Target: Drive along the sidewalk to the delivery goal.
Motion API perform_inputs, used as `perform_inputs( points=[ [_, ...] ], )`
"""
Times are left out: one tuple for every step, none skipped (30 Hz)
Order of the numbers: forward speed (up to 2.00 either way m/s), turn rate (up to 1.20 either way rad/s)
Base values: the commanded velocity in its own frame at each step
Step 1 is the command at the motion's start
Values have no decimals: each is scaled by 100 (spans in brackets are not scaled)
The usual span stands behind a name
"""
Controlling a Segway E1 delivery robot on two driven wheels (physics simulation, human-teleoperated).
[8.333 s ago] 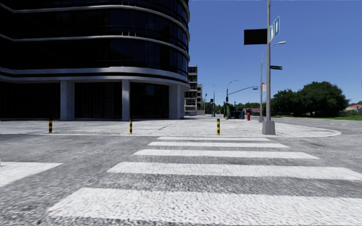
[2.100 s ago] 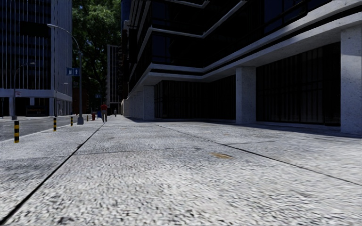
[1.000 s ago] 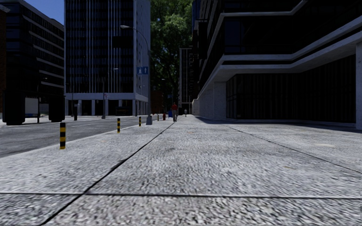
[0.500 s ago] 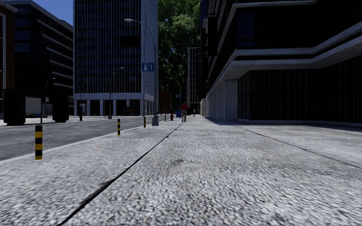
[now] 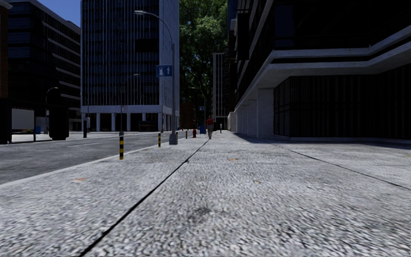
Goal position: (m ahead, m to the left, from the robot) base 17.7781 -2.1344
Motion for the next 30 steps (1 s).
perform_inputs(
  points=[
    [200, 0],
    [200, 0],
    [200, 0],
    [200, 0],
    [200, 0],
    [200, 0],
    [200, 0],
    [200, 0],
    [200, 0],
    [200, 0],
    [200, 0],
    [200, 0],
    [200, 0],
    [200, 0],
    [200, 0],
    [200, 0],
    [200, 0],
    [200, 0],
    [200, 0],
    [200, 0],
    [200, 0],
    [200, 0],
    [200, 0],
    [200, 0],
    [200, 0],
    [200, 0],
    [200, 0],
    [200, 0],
    [200, 0],
    [200, 0]
  ],
)
